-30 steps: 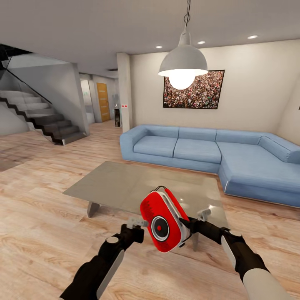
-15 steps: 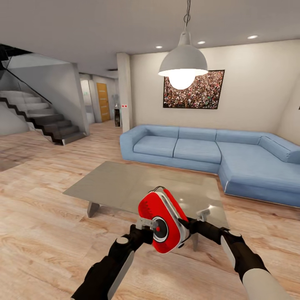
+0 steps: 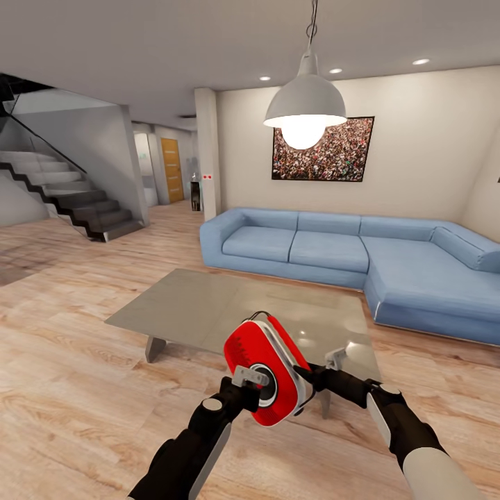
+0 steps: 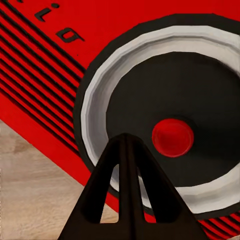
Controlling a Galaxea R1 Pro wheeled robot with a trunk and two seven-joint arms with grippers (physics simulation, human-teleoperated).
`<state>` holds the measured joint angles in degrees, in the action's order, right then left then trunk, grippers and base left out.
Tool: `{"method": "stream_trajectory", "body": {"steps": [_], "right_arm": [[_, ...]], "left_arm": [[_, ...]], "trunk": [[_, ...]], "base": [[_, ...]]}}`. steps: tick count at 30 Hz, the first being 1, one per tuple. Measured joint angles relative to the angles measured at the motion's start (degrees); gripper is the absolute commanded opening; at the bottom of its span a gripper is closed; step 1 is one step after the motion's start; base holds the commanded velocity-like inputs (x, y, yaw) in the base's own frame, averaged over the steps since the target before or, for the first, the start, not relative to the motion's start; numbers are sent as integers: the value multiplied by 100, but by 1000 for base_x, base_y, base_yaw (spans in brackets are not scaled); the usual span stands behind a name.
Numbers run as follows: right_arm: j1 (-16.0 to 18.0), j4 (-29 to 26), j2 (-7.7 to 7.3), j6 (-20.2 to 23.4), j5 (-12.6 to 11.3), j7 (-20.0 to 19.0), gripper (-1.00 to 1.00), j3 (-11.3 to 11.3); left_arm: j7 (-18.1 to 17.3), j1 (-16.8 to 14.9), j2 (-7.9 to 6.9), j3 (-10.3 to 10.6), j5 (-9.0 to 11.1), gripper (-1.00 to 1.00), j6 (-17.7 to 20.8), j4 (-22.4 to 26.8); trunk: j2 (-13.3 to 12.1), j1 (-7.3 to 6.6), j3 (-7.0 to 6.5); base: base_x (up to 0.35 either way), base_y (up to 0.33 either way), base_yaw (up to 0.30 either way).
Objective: Turn on the radio receiver that's on the table in the living room.
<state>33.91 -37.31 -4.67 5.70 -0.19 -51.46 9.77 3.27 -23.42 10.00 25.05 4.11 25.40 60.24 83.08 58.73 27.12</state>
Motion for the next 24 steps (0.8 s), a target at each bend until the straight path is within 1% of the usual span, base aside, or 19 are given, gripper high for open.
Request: {"method": "stream_trajectory", "body": {"steps": [4,17,19,21,24], "right_arm": [[0,5,5,1,0,-6,-100,-1],[0,9,89,9,0,-13,-100,-9],[0,9,94,9,0,-13,-100,-9],[0,9,96,9,0,-13,-100,-8],[0,9,97,9,0,-13,-100,-8]], "left_arm": [[13,1,0,0,-6,-100,0,5],[-14,-4,0,0,-6,-100,14,-3],[-14,-6,0,0,-7,-100,79,-3],[-11,-15,0,5,-7,-100,253,-3],[-12,-27,0,3,-7,-100,325,-10]], "trunk": [[0,0,0],[0,0,0],[0,0,0],[0,0,0],[0,0,0]], "base": [[0,0,0],[0,0,0],[0,0,0],[0,0,0],[0,0,0]]}}
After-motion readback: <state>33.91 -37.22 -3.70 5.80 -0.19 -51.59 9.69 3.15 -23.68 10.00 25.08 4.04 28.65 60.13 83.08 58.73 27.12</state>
